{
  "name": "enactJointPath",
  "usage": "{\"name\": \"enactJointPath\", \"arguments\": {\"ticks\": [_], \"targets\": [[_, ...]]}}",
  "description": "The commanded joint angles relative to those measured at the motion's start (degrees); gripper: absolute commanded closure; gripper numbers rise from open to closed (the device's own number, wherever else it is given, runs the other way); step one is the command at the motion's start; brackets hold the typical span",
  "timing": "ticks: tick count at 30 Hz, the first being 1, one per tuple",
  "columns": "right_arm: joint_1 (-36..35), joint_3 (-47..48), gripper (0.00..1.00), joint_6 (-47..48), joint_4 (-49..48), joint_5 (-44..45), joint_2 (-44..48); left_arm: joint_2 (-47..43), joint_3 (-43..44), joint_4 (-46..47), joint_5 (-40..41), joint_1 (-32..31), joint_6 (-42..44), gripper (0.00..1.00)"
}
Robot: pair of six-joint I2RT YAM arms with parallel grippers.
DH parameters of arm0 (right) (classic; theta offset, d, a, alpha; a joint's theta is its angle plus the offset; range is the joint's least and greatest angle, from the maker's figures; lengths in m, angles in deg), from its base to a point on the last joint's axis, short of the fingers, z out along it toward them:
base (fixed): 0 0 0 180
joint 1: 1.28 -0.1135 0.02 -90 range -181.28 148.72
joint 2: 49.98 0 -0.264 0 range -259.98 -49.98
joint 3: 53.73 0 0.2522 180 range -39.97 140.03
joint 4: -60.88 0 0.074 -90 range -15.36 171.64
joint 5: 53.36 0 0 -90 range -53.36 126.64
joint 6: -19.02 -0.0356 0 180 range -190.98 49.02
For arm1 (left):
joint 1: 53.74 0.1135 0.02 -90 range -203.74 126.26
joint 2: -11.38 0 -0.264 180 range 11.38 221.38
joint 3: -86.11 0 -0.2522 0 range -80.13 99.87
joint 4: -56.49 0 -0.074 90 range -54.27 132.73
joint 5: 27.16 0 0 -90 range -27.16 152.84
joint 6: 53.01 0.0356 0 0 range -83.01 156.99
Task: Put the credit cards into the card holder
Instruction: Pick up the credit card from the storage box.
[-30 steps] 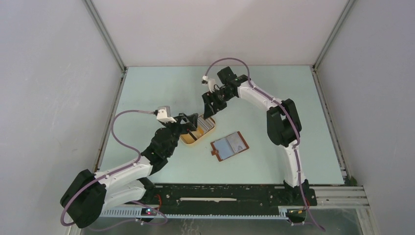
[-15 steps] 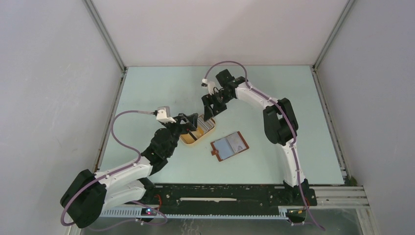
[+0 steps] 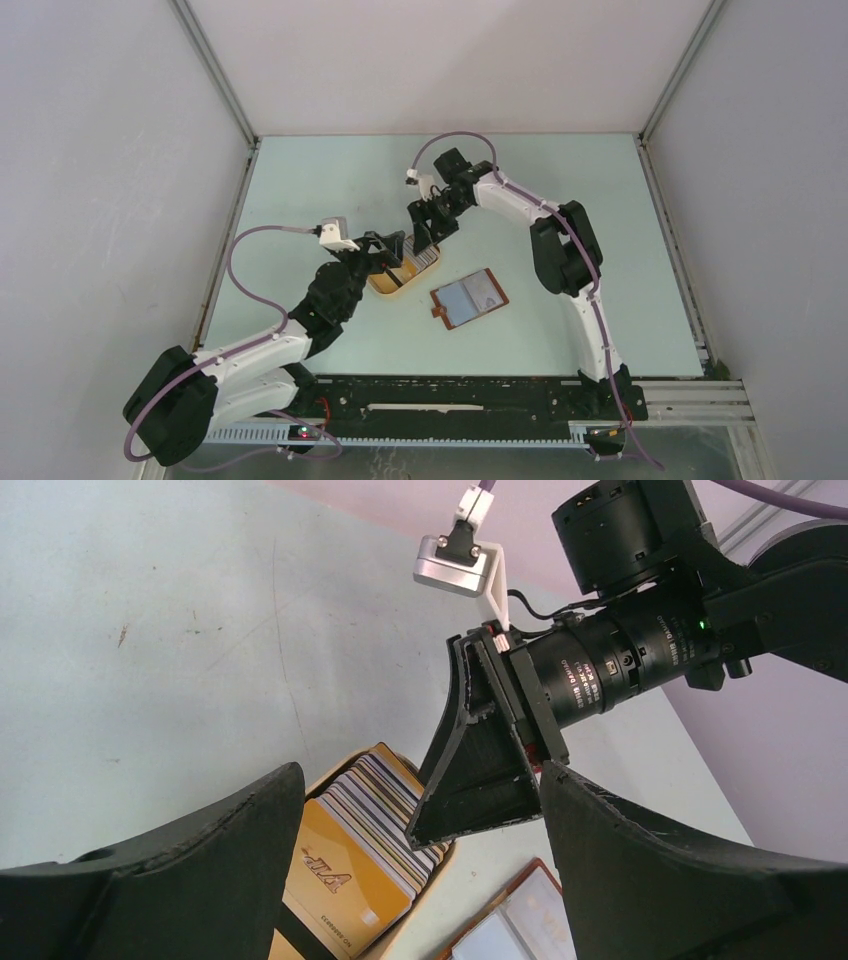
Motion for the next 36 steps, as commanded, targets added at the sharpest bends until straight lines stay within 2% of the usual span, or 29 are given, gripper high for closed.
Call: {"name": "enactJointPath", "arguments": {"ticks": [1,8,12,27,36], "targets": [[-0.58,2.29,0.27,-1.07,0.6,-0.38,-0.41,-1.18,-1.48,2.44,0.0,0.35,-0.5,0.08],[-0.85,2.6,0.26,-3.21,0.27,1.16,-2.22,-1.41,-1.95,2.95,-0.05,0.31,-0.47,0.08],[-0.76,3.04,0.27,-4.11,0.65,-1.59,-2.77,-1.44,-2.02,3.05,-0.06,0.28,-0.46,0.08],[1.14,3.21,0.36,-7.15,0.78,-8.69,-0.71,-1.46,-2.18,3.23,-0.08,0.34,-0.46,0.08],[2.2,3.2,0.4,-7.21,1.02,-8.59,-0.48,-1.5,-2.14,3.27,0.01,0.27,-0.55,0.08]]}}
